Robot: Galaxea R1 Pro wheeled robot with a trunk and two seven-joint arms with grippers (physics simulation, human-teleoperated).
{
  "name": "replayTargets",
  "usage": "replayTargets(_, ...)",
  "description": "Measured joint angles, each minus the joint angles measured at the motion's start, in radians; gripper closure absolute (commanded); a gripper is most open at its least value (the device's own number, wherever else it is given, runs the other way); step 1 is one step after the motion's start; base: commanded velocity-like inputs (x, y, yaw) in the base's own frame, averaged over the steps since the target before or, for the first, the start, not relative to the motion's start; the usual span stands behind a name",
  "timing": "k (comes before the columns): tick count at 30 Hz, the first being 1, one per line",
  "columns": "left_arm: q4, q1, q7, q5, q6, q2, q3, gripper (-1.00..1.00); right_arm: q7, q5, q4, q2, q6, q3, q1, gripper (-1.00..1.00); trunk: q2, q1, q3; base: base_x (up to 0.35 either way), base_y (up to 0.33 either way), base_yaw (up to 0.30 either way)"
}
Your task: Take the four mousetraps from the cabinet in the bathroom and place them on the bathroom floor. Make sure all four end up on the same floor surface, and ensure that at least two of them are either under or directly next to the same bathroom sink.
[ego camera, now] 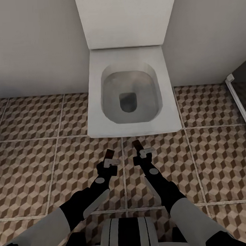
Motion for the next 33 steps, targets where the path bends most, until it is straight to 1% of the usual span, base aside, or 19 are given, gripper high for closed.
replayTargets(6, 0.000, 0.000, 0.000, 0.001, 0.000, 0.000, 0.000, 1.00, 0.000, 0.000, 0.000, 0.000, 0.000, 0.000, 0.000, 1.00, 0.000, 0.000, -0.005, 0.000, 0.000, 0.000)
replayTargets(22, 0.001, 0.000, 0.000, 0.002, 0.000, 0.000, 0.000, 1.00, 0.000, 0.000, 0.000, 0.000, 0.000, 0.000, 0.000, 1.00, -0.004, 0.007, -0.085, 0.000, 0.000, 0.000)
replayTargets(23, 0.001, 0.001, 0.000, 0.001, 0.000, 0.000, 0.000, 1.00, 0.000, 0.000, 0.000, 0.000, 0.000, 0.000, 0.000, 1.00, -0.004, 0.008, -0.087, 0.000, 0.000, 0.000)
replayTargets(33, 0.000, 0.000, 0.000, 0.000, 0.000, 0.000, -0.001, 1.00, 0.000, 0.002, 0.000, 0.000, 0.000, 0.000, 0.000, 1.00, -0.006, 0.011, -0.088, 0.000, 0.000, 0.000)
